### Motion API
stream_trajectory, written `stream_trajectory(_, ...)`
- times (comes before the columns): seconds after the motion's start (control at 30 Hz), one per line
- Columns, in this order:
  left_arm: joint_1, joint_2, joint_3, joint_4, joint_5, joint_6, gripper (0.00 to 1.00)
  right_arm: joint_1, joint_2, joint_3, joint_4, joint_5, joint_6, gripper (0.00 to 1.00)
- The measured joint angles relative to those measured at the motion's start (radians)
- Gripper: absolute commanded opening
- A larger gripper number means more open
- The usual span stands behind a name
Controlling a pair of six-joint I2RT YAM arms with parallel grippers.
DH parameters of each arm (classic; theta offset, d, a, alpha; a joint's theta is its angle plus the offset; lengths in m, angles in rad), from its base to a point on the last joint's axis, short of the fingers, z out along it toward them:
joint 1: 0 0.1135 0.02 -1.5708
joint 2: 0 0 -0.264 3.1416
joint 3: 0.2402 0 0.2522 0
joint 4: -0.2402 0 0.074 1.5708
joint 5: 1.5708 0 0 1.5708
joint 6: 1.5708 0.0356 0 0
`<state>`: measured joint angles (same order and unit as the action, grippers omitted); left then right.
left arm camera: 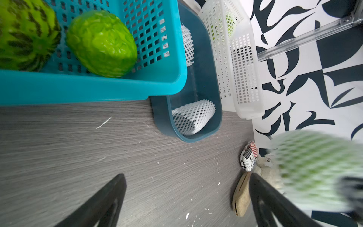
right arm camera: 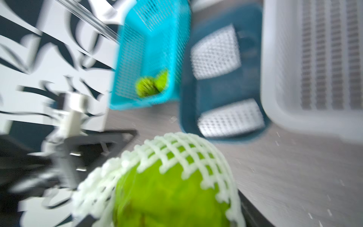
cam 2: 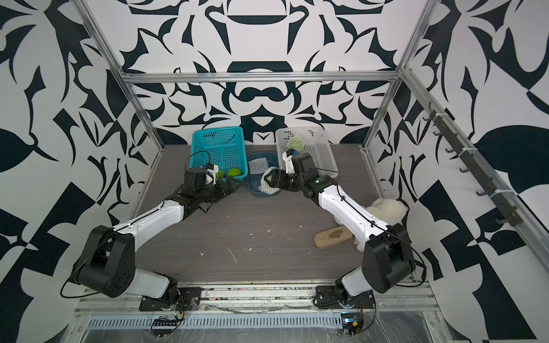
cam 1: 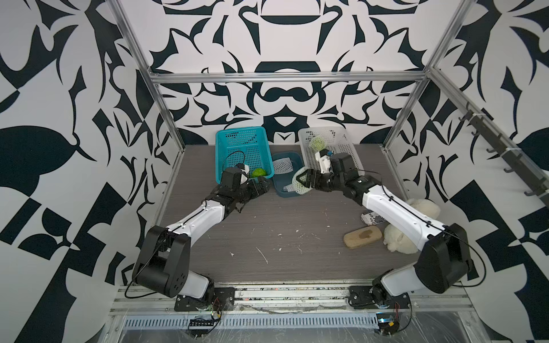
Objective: Sleeve custard apples in foam nets
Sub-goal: Pick up the custard apple from the center of the board.
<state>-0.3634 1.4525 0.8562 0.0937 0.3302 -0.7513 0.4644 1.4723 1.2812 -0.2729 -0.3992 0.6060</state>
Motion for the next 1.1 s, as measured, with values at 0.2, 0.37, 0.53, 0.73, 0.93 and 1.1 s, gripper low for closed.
stream_trajectory(0.2, 0.003, -0.028, -0.006, -0.001, -0.01, 0.01, 1.0, -0.021, 0.016, 0.278, -0.02, -0.116, 0.001, 0.71)
stream_trajectory(0.37, 0.005, -0.087, -0.051, -0.008, -0.031, 0.019, 1.0, -0.026, 0.034, 0.414, 0.022, -0.229, 0.068, 0.71)
stream_trajectory(0.53, 0.01, -0.134, -0.088, -0.027, -0.088, 0.019, 1.0, -0.026, 0.075, 0.517, 0.061, -0.321, 0.154, 0.7)
stream_trajectory(0.73, 0.011, -0.205, -0.105, -0.052, -0.122, 0.019, 1.0, -0.026, 0.087, 0.557, 0.103, -0.376, 0.24, 0.7)
stream_trajectory(0.93, 0.011, -0.217, -0.122, -0.053, -0.124, 0.016, 1.0, -0.026, 0.069, 0.518, 0.169, -0.429, 0.334, 0.7)
stream_trajectory(1.1, 0.011, -0.211, -0.13, -0.056, -0.119, 0.012, 1.0, -0.026, 0.024, 0.468, 0.173, -0.452, 0.362, 0.7)
